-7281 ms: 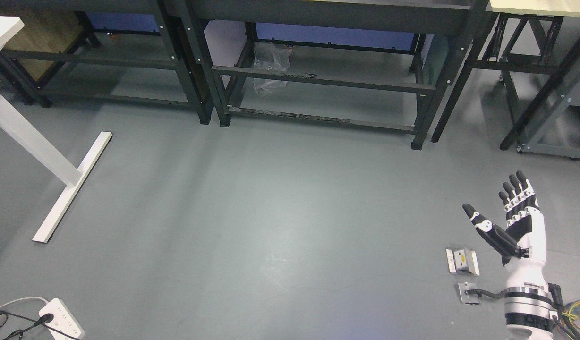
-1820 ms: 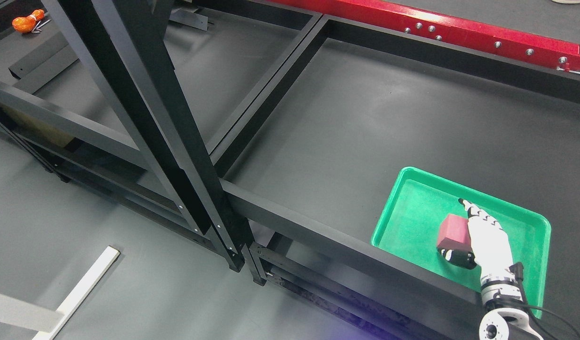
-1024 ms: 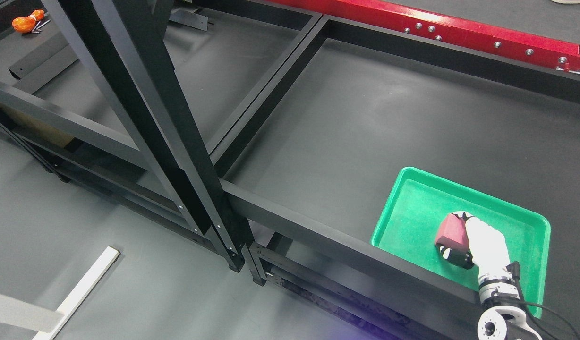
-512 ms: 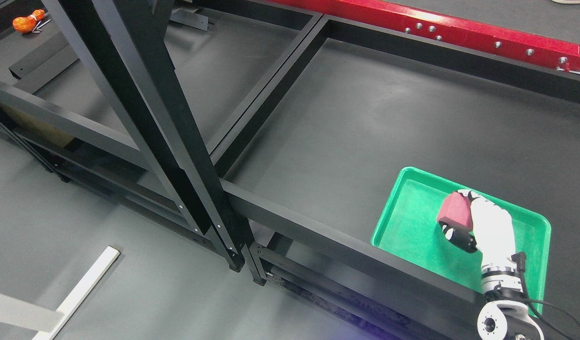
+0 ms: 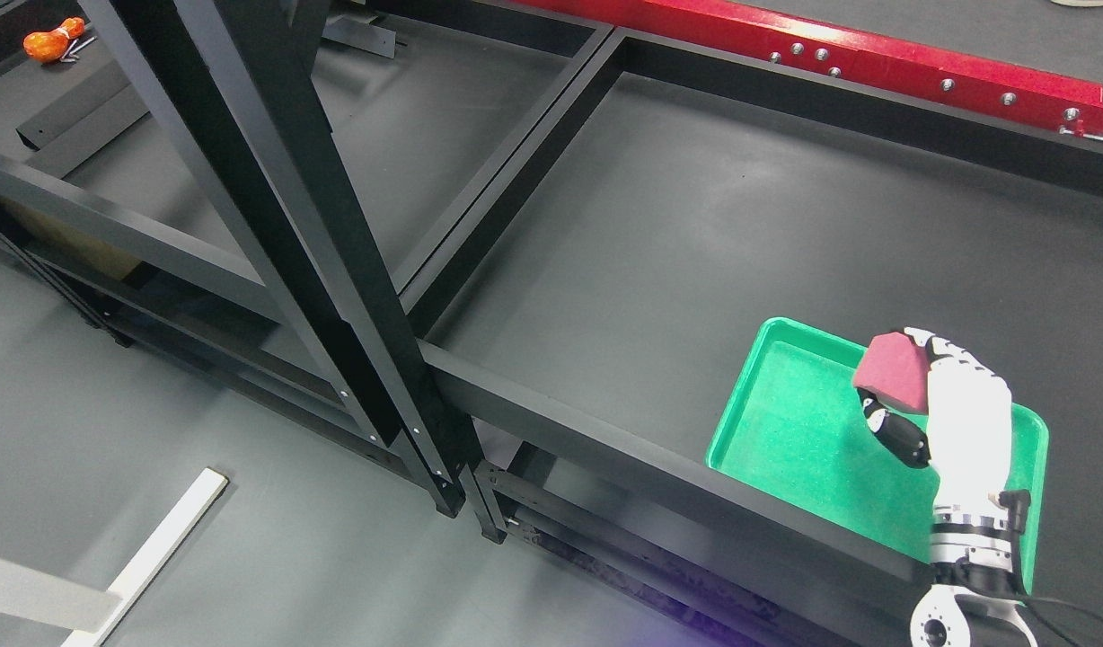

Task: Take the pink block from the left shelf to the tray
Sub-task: 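Lift the pink block out of the green tray with the right hand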

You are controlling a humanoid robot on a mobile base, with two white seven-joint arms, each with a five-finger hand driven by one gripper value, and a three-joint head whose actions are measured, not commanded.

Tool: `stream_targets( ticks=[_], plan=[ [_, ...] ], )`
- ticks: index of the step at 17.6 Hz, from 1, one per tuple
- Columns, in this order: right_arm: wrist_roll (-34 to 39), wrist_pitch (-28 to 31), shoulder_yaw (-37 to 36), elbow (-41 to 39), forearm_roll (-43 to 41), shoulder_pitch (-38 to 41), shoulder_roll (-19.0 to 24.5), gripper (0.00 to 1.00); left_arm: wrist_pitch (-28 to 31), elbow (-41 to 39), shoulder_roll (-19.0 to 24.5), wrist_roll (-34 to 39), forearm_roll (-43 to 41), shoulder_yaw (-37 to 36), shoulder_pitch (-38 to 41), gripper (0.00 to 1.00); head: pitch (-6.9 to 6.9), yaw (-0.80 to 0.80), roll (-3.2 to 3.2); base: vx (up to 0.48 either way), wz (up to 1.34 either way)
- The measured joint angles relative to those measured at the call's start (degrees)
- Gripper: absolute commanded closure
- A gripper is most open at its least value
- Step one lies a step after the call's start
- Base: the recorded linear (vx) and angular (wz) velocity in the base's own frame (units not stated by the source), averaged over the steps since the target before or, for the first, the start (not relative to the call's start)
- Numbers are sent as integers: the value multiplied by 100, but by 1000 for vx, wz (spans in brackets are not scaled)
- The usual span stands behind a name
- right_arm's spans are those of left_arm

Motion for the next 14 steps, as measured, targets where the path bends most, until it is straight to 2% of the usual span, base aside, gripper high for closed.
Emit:
stream_targets(
  ticks=[7,14],
  plan=[
    [-983,-46,0,-116,-11,85,0,98,0,0,0,0,0,0,0,0,0,0,0,-7,66],
    [-1129,-48,0,-182,-13,117,0,98,0,0,0,0,0,0,0,0,0,0,0,-23,132]
  ],
)
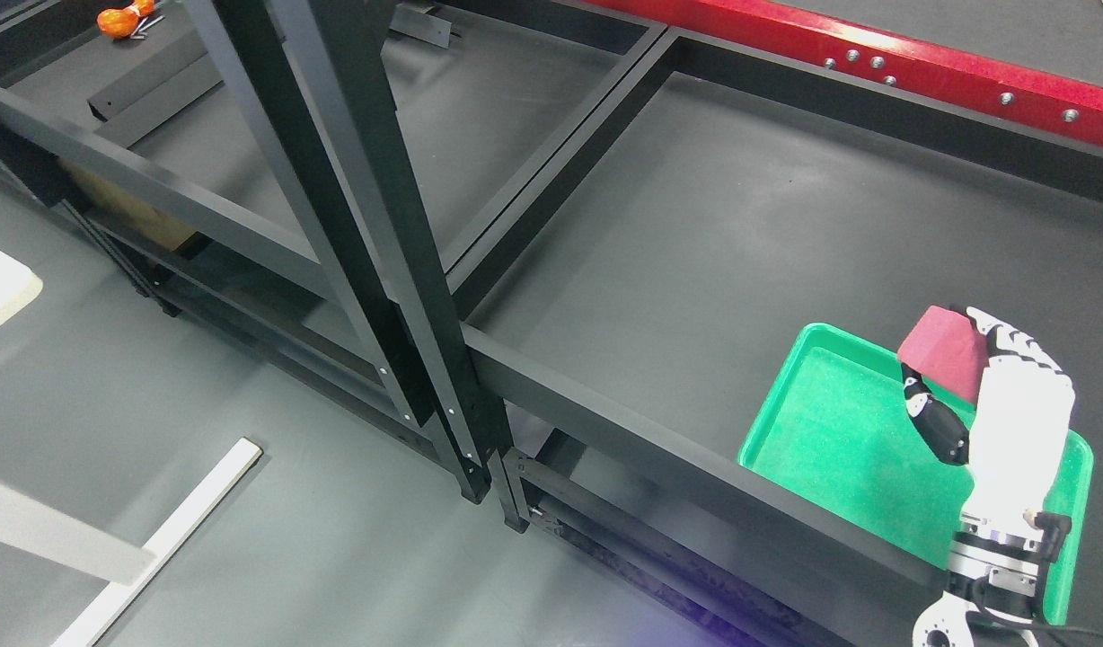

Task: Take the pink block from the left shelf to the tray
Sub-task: 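Lift the pink block out of the green tray with the right hand, then carry the held pink block toward the blue tray on the desk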

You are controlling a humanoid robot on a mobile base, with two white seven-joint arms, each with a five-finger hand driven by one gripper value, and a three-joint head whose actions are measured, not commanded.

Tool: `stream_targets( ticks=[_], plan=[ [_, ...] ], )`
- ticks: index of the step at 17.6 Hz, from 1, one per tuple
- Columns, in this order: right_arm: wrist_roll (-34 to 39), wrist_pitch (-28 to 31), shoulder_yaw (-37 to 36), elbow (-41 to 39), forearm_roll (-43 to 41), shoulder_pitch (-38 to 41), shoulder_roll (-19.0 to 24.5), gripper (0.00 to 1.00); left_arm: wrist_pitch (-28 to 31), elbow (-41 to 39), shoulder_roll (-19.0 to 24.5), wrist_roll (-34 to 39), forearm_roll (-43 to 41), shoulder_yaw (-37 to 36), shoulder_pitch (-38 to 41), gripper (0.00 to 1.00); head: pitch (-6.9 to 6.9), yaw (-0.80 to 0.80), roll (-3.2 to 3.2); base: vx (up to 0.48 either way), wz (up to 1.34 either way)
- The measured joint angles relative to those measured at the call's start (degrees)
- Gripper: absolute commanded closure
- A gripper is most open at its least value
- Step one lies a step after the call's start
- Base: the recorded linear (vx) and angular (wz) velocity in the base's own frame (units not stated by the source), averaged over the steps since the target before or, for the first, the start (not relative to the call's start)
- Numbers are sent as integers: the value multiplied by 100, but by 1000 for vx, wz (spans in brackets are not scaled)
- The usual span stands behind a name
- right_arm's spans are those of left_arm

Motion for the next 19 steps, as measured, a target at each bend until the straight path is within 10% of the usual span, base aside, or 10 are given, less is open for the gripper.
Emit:
stream_targets(
  ticks=[19],
  plan=[
    [-9,0,0,-44,-1,4,0,98,0,0,0,0,0,0,1,0,1,0,0,-45,521]
  ],
)
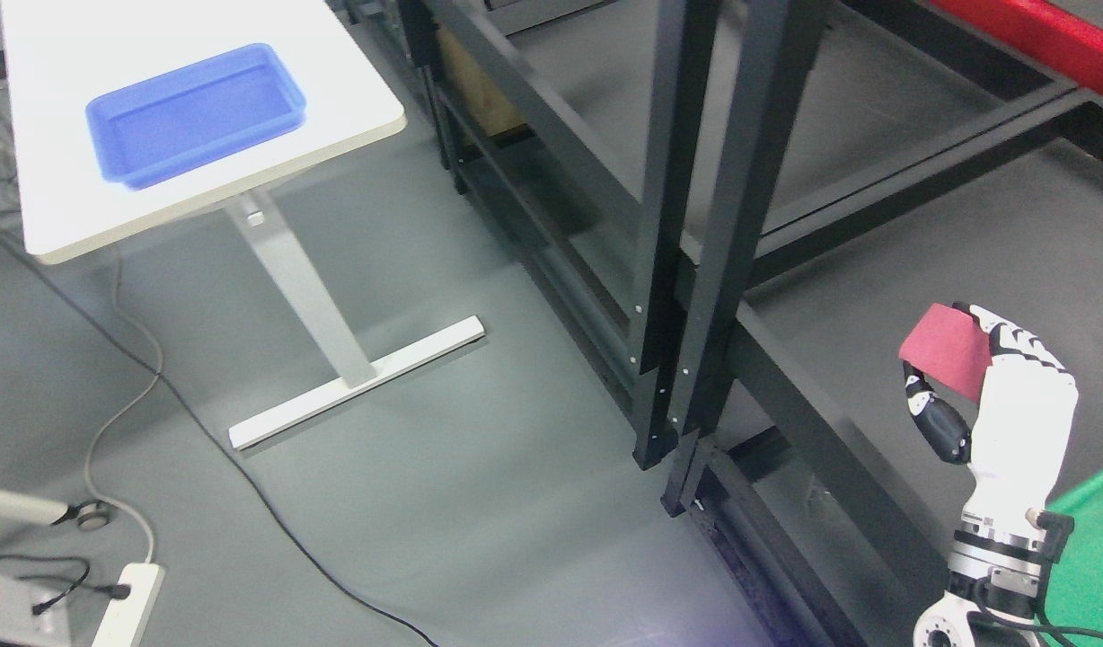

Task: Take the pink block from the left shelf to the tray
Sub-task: 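Carry the held pink block toward the blue tray on the desk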

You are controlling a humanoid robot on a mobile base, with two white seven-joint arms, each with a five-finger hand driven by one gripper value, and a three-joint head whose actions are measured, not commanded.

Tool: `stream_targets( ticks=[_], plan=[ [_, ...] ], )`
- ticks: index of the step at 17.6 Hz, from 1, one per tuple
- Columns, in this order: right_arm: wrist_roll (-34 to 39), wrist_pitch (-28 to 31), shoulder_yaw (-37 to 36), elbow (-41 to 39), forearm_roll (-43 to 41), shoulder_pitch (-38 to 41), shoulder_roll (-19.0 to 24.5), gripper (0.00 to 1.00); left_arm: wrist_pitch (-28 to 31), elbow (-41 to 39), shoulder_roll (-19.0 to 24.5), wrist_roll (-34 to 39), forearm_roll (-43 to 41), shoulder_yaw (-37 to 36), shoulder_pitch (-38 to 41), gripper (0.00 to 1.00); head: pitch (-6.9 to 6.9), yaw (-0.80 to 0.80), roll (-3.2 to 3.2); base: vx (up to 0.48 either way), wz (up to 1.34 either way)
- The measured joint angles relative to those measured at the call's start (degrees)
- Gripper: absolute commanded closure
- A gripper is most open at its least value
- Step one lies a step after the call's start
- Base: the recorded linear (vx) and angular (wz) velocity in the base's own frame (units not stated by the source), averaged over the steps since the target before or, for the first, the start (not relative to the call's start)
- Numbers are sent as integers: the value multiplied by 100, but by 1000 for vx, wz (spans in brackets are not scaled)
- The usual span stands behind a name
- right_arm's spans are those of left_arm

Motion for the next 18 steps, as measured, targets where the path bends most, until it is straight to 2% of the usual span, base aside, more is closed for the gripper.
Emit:
stream_targets(
  ticks=[13,18],
  plan=[
    [-3,-1,0,-5,0,-3,0,98,0,0,0,0,0,0,0,0,0,0,0,-126,768],
    [-4,-2,0,-6,0,-3,0,98,0,0,0,0,0,0,0,0,0,0,0,-69,473]
  ],
)
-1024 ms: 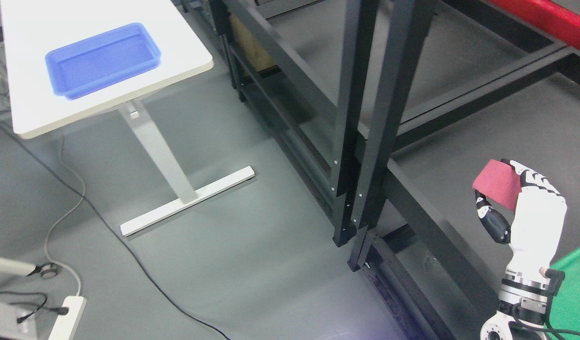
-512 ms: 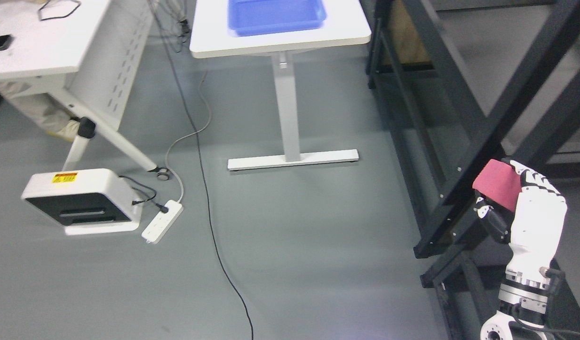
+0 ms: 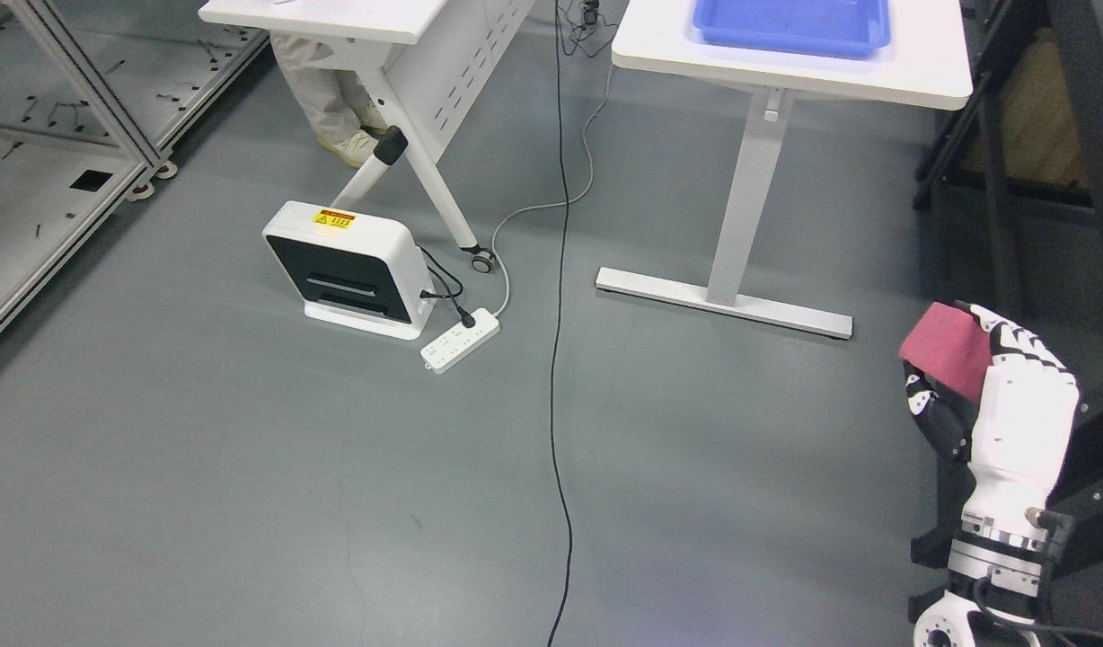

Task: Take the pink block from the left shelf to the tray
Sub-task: 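Carry the held pink block toward the blue tray on the desk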

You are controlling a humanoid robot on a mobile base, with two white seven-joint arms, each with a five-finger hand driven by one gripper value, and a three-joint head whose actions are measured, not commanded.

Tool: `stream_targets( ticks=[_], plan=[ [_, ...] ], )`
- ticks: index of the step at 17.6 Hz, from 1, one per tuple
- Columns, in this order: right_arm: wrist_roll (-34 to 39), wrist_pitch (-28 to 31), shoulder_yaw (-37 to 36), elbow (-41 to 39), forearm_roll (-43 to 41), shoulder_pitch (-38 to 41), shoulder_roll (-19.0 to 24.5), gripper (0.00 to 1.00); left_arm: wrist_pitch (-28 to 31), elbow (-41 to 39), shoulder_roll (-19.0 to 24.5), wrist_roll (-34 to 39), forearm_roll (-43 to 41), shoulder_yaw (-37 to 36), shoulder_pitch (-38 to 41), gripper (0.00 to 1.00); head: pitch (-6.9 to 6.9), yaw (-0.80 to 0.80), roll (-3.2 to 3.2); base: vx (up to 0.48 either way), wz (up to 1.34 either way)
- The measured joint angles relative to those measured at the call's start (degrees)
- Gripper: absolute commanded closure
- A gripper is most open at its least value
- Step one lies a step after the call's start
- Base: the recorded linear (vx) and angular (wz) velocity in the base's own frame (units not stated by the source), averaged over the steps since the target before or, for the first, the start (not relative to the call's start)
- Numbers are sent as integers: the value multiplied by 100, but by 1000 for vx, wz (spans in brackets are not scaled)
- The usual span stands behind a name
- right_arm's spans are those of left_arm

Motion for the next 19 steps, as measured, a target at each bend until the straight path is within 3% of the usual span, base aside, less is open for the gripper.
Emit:
stream_targets(
  ticks=[19],
  plan=[
    [-2,0,0,-1,0,7,0,98,0,0,0,0,0,0,-1,0,0,0,0,77,143]
  ],
)
